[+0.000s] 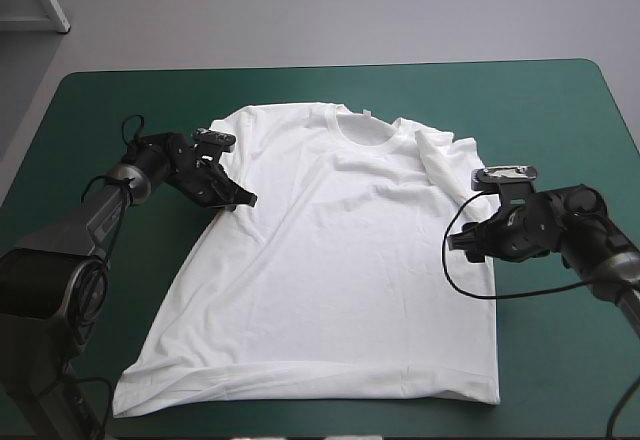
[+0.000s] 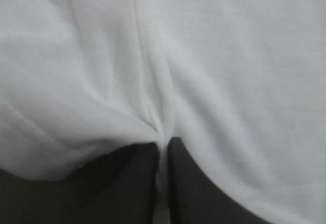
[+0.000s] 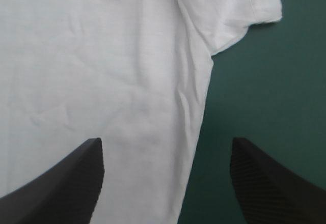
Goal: Fold the cloth
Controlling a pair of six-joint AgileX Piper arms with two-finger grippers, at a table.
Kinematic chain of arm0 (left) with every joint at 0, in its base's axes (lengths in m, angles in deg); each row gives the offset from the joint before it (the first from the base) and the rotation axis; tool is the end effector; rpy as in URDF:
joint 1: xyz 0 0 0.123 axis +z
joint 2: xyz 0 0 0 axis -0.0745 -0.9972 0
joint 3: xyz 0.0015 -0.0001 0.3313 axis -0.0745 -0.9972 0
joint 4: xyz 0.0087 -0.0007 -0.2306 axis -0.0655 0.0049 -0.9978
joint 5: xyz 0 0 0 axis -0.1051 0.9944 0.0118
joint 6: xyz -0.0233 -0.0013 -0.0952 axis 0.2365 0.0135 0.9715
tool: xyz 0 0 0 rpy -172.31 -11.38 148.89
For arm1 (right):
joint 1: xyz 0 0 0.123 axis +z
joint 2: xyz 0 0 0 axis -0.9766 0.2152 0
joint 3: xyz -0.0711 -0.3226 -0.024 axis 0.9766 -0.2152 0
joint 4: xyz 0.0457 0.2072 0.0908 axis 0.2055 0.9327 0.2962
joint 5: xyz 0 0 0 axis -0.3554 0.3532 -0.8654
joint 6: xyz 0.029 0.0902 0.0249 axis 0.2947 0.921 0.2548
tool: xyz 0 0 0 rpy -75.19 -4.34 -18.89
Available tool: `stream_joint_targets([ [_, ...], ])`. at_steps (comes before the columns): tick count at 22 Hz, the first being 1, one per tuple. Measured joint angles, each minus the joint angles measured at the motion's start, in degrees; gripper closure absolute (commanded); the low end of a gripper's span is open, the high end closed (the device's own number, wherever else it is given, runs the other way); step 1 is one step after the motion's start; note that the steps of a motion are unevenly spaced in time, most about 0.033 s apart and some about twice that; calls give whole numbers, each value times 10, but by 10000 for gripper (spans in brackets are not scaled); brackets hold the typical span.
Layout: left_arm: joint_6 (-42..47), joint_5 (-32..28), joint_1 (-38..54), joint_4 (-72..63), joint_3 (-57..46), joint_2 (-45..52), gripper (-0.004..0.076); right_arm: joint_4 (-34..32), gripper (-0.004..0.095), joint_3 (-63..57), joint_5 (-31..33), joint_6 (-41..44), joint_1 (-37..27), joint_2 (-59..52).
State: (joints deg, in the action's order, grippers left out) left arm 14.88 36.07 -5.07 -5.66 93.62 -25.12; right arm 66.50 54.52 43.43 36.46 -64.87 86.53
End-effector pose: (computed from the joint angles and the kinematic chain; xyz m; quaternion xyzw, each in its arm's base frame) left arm 0.3838 -0.0829 0.2555 0.1843 0.9628 -0.0967 0.1720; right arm 0.2211 0.0518 0.3278 -0.0552 0.9725 0.0473 0.2212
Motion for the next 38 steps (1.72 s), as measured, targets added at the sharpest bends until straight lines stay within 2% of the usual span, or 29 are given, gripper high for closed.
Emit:
stream_joint_targets([
  [3, 0, 1, 0, 0, 0, 0, 705, -1, 260, 0, -38, 3, -1, 66],
  [9, 0, 2, 0, 0, 0, 0, 705, 18, 281, 0, -71, 1, -31, 138],
  [12, 0, 1, 0, 0, 0, 0, 705, 37, 424, 4, -79, -26, -40, 155],
  [13, 0, 0, 0, 0, 0, 0, 705, 43, 570, 5, -84, -37, -42, 158],
  [18, 0, 1, 0, 0, 0, -1, 705, 117, 921, 6, -123, -99, -44, 166],
  [23, 12, -2, -2, 11, 5, 2, 705, 138, 925, 8, -131, -119, -44, 169],
  [27, 46, 49, -3, 84, 64, 14, 705, 142, 925, 58, -104, -119, -44, 142],
  [29, 55, 87, -3, 107, 135, 32, 705, 142, 925, 113, -79, -119, -44, 119],
  [33, 66, 154, -3, 140, 350, 48, 705, 126, 925, 300, -16, -119, -44, 107],
  [35, 72, 165, -3, 153, 434, 49, 705, 101, 925, 392, -3, -119, -44, 113],
  [38, 88, 177, -3, 182, 506, 49, 705, 78, 925, 489, 4, -117, -44, 128],
])
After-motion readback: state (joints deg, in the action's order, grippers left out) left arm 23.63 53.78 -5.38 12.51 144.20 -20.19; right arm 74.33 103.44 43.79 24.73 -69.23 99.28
